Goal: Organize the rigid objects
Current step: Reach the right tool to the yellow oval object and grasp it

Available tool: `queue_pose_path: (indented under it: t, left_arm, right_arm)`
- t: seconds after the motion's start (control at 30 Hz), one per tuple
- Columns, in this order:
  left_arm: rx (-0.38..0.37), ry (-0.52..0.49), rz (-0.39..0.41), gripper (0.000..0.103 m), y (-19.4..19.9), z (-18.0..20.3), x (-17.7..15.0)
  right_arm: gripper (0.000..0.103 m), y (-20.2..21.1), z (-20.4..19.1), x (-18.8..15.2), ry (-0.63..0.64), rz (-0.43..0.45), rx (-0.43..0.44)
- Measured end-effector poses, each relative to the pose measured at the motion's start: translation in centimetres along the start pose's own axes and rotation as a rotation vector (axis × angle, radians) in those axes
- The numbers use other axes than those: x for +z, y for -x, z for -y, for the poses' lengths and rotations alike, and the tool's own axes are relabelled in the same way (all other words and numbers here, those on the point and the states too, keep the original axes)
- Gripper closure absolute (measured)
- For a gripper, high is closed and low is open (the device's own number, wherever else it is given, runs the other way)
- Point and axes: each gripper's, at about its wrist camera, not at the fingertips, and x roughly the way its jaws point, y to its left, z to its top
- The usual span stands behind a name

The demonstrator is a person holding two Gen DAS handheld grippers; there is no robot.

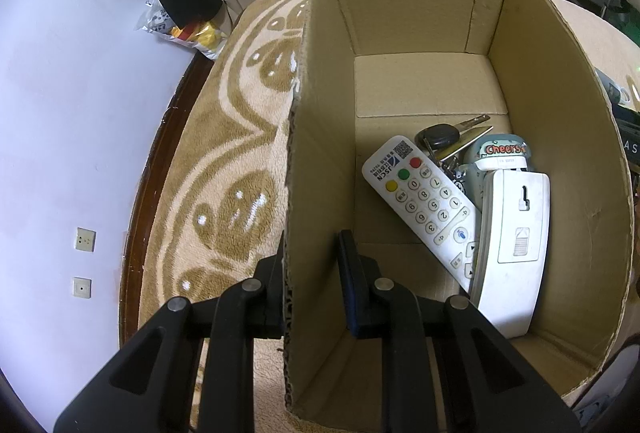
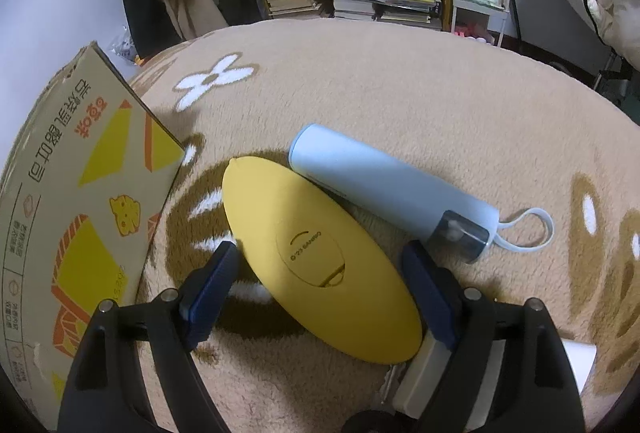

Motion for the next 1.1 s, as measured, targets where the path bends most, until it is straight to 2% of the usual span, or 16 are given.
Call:
queue_pose_path:
  t: [0.13, 0.3, 0.57, 0.8, 0.97, 1.1]
  left_arm:
    - [-0.003, -0.001, 0.000, 0.083, 0.0, 0.0, 0.0]
    - [-0.012, 0.005, -0.003, 0.083, -0.1, -0.2, 0.1]
    - [-0.017, 0.009, -0.005, 0.084, -0.1, -0.3, 0.1]
    - [-0.019, 0.011, -0.005, 0.084, -0.2, -0.3, 0.1]
    - [-0.021, 0.012, -0.006, 0.084, -0.2, -0.4, 0.1]
    - [-0.021, 0.011, -0.005, 0.084, -0.2, -0.5, 0.0]
  right_arm:
    - [0.014, 0.0, 0.1, 0.1, -0.008, 0.001, 0.002]
    - [0.012, -0.3, -0.4, 0.1, 0.040, 0.000, -0.029]
    - [0.010, -0.5, 0.0, 0.3, 0.037, -0.003, -0.002]
    - [0.021, 0.3, -0.6, 0.1, 0.034, -0.010, 0.003]
    - [0.026, 0.7, -0.2, 0.2, 0.006, -0.032, 0.045]
    - [0.036, 0.9, -0.2, 0.3, -0.005, -0.068, 0.110]
